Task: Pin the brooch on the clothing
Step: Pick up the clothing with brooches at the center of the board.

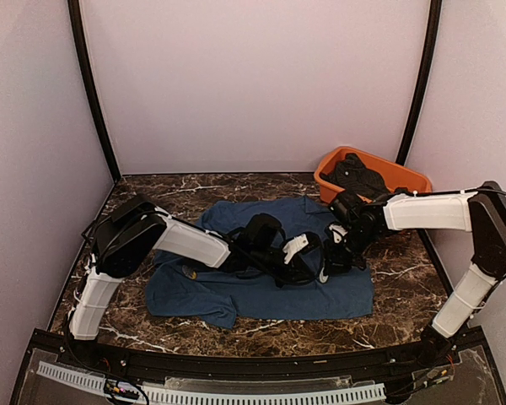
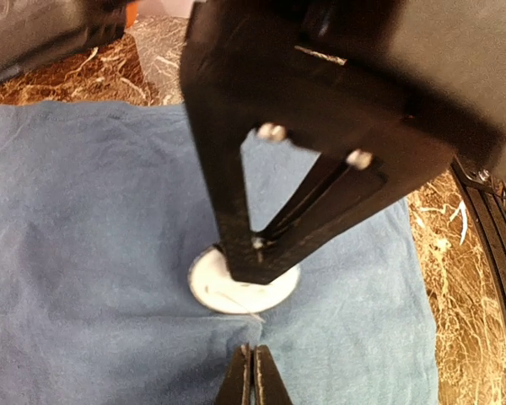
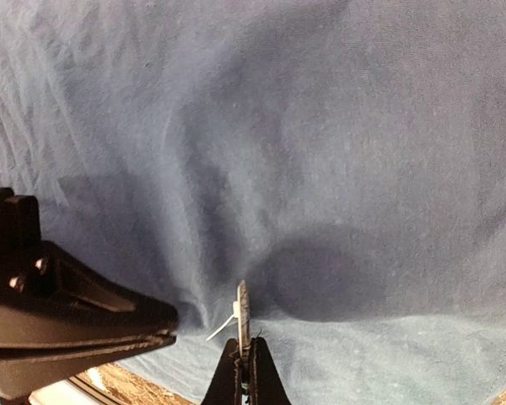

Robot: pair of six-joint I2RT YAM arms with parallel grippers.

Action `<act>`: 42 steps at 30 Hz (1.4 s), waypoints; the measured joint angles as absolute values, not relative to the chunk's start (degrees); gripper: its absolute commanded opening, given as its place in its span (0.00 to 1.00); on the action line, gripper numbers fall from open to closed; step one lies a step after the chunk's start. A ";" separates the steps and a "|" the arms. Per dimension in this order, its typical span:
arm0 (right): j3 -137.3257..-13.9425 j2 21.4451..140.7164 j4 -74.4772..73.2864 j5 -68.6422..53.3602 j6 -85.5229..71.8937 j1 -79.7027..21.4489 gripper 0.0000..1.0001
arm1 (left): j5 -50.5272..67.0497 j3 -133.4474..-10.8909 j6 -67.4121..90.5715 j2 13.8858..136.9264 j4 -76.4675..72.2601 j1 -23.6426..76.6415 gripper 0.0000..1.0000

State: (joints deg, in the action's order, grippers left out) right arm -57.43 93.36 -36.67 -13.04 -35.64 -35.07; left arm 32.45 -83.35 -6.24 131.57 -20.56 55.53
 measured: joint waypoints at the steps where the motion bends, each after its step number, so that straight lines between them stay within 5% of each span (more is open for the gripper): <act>1: -57.63 93.67 -36.77 -12.88 -35.68 -35.07 0.00 | 32.58 -83.33 -6.24 131.55 -20.86 55.53 0.01; 42: -60.69 95.79 -37.17 -12.82 -36.53 -34.85 0.00 | 34.11 -83.18 -6.20 131.55 -21.41 55.53 0.01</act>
State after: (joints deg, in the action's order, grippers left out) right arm -60.69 95.79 -37.17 -12.82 -36.53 -34.85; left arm 34.11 -83.18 -6.20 131.55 -21.41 55.53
